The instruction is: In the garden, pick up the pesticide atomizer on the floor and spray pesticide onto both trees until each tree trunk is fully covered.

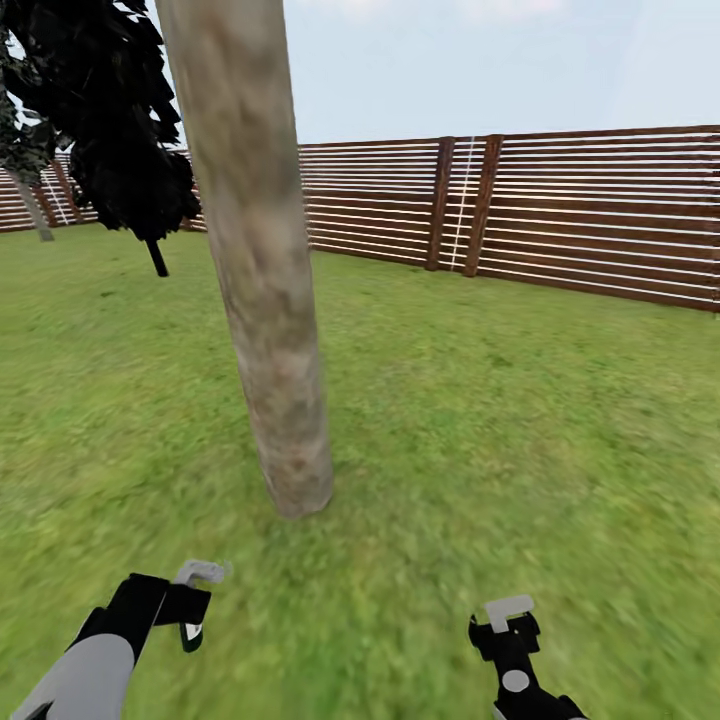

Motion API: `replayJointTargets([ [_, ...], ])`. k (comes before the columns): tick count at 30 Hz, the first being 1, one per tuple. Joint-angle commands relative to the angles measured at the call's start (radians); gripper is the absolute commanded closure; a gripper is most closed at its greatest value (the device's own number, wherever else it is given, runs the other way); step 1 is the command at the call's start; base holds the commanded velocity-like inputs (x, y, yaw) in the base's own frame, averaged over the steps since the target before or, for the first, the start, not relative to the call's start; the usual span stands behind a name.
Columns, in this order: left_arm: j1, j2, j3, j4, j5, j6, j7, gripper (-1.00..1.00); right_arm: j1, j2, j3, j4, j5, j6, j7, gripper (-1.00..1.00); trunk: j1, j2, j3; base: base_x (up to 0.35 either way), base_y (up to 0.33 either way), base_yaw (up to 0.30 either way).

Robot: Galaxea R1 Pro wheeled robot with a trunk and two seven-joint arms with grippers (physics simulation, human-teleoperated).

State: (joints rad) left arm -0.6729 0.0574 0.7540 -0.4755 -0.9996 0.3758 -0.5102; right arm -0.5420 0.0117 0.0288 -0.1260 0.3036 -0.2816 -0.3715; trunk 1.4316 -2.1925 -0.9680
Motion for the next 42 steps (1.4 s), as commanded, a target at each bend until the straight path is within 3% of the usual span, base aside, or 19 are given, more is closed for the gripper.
replayJointTargets([
  [1,-0.001,-0.001,0.007,-0.008,-0.006,0.003,-0.008,1.0,-0.001,0.0,0.002,0.002,0.005,-0.001,-0.006,-1.0,0.0,0.0,-0.001,0.186,-0.236,-0.299],
  [10,0.006,-0.002,0.007,-0.034,-0.004,0.0,-0.004,1.0,-0.001,0.001,0.002,0.002,0.003,-0.001,-0.006,-1.0,0.0,0.0,-0.001,0.27,-0.121,-0.3],
  [18,0.002,-0.016,0.007,-0.037,-0.001,-0.005,-0.002,1.0,-0.001,0.005,0.002,0.002,0.003,0.001,-0.006,-1.0,0.0,0.0,-0.001,-0.035,-0.001,-0.094],
  [22,-0.013,-0.045,0.007,-0.038,-0.002,-0.055,-0.001,1.0,-0.001,0.005,0.003,0.002,0.003,0.001,-0.006,-1.0,0.0,0.0,-0.001,-0.319,0.0,-0.001],
  [27,-0.047,-0.074,0.007,-0.035,-0.001,-0.06,-0.003,1.0,-0.001,0.005,0.002,0.002,0.003,0.001,-0.006,-1.0,0.0,0.0,-0.001,-0.257,0.0,0.0],
  [29,-0.09,-0.113,0.006,-0.036,-0.003,-0.056,0.001,1.0,-0.001,0.005,0.002,0.002,0.003,0.001,-0.006,-1.0,0.0,0.0,-0.001,-0.018,0.0,0.0],
  [31,-0.121,-0.107,0.008,-0.037,-0.001,-0.053,0.0,1.0,-0.001,0.005,0.003,0.002,0.003,0.001,-0.006,-1.0,0.0,0.0,-0.001,-0.003,0.0,0.0],
  [33,-0.132,-0.078,0.01,-0.037,-0.001,-0.052,-0.001,1.0,-0.001,0.004,0.003,0.002,0.003,0.001,-0.006,-1.0,0.0,0.0,-0.001,-0.001,0.0,-0.003],
  [36,-0.132,0.002,0.013,-0.037,0.0,-0.052,-0.007,1.0,-0.001,0.004,0.002,0.001,0.004,0.001,-0.006,-1.0,0.0,0.0,-0.001,0.0,0.0,-0.176],
  [39,-0.125,-0.008,0.005,-0.032,-0.002,-0.055,0.0,1.0,-0.001,0.002,0.002,0.002,0.005,0.001,-0.006,-1.0,0.0,0.0,-0.001,-0.045,0.0,-0.167],
  [42,-0.13,-0.053,0.005,-0.033,-0.002,-0.055,0.002,1.0,-0.001,0.002,0.002,0.002,0.005,0.001,-0.007,-1.0,0.0,0.0,-0.001,-0.194,0.0,-0.024],
])
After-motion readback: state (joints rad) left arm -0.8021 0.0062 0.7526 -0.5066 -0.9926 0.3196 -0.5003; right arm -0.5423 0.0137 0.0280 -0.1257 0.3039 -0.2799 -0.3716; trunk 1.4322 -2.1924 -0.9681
